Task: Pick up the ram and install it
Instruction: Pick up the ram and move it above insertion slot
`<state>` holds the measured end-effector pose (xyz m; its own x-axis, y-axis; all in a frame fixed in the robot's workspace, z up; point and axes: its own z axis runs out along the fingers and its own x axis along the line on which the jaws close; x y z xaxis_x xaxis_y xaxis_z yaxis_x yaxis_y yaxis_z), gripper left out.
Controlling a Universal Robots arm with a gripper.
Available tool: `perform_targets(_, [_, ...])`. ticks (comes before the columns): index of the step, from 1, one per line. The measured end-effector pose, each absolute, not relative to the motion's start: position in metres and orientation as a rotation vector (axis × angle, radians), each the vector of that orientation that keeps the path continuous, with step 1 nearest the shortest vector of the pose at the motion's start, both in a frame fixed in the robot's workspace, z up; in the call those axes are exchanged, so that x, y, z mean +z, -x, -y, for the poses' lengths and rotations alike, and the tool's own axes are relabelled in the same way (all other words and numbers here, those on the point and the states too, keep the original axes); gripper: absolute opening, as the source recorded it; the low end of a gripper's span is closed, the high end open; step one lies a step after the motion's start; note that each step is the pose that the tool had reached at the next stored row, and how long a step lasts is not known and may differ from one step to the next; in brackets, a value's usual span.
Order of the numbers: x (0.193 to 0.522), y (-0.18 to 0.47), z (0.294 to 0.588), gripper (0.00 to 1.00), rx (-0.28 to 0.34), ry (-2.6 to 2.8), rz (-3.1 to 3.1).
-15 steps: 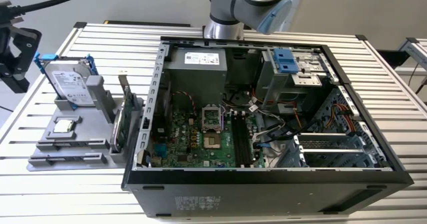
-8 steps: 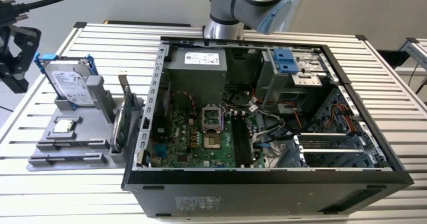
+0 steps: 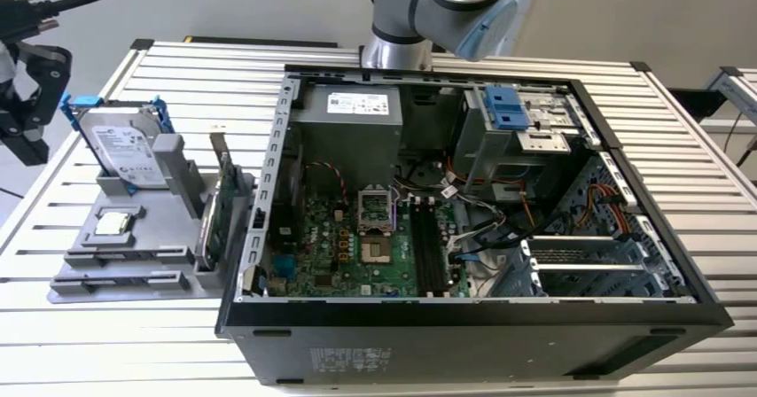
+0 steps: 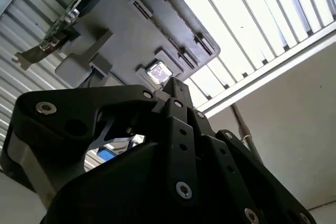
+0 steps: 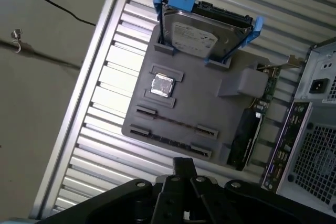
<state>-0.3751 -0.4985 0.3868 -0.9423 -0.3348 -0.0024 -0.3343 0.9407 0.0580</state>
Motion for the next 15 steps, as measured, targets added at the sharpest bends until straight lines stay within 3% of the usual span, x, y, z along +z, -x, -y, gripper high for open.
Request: perform_targets(15, [0.3868, 0.3752, 0.4985, 0.0, -0.089, -0.756, 3.036])
